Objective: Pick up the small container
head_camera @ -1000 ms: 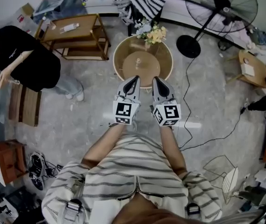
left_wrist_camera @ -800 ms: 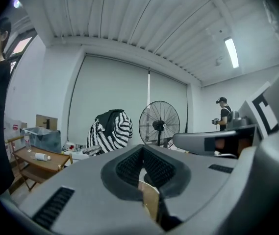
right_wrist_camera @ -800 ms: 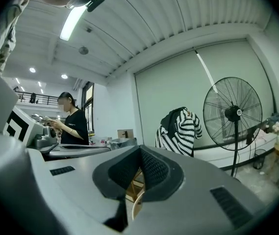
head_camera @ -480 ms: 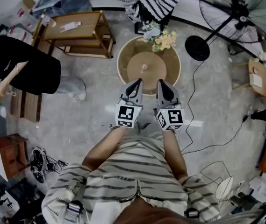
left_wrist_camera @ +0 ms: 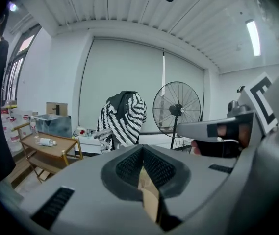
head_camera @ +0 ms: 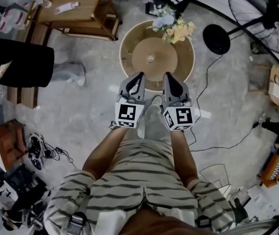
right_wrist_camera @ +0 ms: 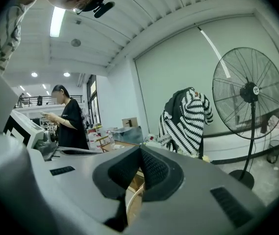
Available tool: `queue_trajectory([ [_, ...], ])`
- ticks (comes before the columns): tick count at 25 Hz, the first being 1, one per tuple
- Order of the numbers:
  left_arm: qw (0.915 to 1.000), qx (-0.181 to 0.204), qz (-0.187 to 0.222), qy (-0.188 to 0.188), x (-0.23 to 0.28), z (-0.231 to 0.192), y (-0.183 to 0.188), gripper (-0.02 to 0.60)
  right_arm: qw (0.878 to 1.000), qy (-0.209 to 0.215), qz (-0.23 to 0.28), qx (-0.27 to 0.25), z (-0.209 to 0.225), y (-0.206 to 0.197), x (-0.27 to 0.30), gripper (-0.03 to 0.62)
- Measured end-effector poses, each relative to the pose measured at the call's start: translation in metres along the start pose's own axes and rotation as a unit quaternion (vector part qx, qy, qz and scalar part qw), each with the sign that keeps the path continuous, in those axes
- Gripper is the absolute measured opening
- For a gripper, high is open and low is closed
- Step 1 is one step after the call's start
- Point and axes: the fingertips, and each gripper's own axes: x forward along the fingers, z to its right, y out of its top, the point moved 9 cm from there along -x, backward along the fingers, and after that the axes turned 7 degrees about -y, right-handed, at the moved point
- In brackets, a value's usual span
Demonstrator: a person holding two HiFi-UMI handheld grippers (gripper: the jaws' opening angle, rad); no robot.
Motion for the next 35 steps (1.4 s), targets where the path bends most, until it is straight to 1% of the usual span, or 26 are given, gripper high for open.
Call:
queue_trajectory([
  [6, 0.9996, -0.009, -0.026, 0.011, 0.036, -0.011, -0.038, 0.002, 0.999, 0.013, -0.032, 0.008, 0.019, -0.038, 0.031, 0.009],
  [11, 0.9991, -0.016, -0.033, 0.019, 0.071, -0.028, -0.072, 0.002, 0.999, 0.010, -0.042, 0.009, 0.037, -0.071, 0.058, 0.009],
  [17, 0.9976, -0.040, -0.048, 0.030, 0.091, -0.037, -0.115, 0.002, 0.998, -0.001, -0.058, 0.022, 0.046, -0.113, 0.063, 0.009],
  [26, 0.9972, -0.036, -0.060, 0.027, 0.119, -0.036, -0.177, 0.005, 0.997, -0.002, -0.067, 0.034, 0.057, -0.173, 0.068, 0.009],
  [30, 0.9965, -0.039, -0.070, 0.024, 0.133, -0.043, -0.208, 0.038, 0.997, -0.004, -0.069, 0.036, 0.059, -0.195, 0.076, 0.009],
  [33, 0.9955, -0.041, -0.081, 0.027, 0.142, -0.044, -0.228, 0.052, 0.997, -0.007, -0.072, 0.041, 0.061, -0.206, 0.075, 0.009],
  [35, 0.9948, -0.043, -0.087, 0.031, 0.149, -0.046, -0.239, 0.075, 0.996, -0.007, -0.074, 0.042, 0.063, -0.212, 0.075, 0.009],
])
